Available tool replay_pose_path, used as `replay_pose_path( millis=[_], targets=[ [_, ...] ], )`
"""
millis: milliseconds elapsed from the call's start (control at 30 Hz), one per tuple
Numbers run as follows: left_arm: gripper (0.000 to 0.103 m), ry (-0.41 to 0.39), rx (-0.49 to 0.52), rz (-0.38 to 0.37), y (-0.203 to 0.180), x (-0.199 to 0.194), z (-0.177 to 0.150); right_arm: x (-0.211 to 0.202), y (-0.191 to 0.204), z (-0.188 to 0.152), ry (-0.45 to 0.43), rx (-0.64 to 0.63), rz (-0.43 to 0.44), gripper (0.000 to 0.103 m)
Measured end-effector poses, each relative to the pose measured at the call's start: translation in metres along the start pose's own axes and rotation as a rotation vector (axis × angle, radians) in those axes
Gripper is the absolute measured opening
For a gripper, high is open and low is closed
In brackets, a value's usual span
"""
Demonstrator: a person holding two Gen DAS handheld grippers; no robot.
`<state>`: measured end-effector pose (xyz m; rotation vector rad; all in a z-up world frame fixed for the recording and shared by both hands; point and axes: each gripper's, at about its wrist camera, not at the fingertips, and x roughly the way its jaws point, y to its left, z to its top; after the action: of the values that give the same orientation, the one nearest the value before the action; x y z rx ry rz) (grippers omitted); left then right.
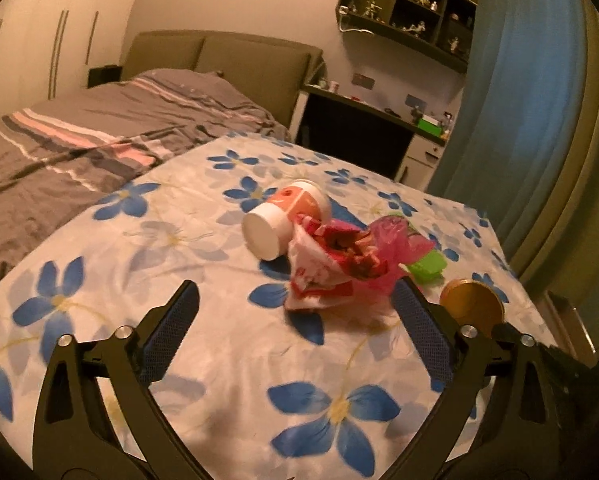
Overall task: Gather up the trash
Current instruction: 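Grasp the red-and-white wrapper with the left gripper while the right gripper grasps a red cup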
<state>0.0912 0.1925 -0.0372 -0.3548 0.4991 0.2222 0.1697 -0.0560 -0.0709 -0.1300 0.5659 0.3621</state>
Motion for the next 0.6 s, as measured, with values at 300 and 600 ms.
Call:
replay_pose_path(
  millis=[300, 600],
  targets=[
    [0.080, 0.062, -0.019, -0.074, 0.001, 0.043, 0.023, -0.013, -0.020, 0.002, -0.025, 0.037, 0.022, 0.004],
    [0.038, 0.182, -0.068, -0.200, 0.006, 0.073, 0.016, -0.021, -0.035, 0.003, -0.048, 0.052, 0.035, 0.004]
  ],
)
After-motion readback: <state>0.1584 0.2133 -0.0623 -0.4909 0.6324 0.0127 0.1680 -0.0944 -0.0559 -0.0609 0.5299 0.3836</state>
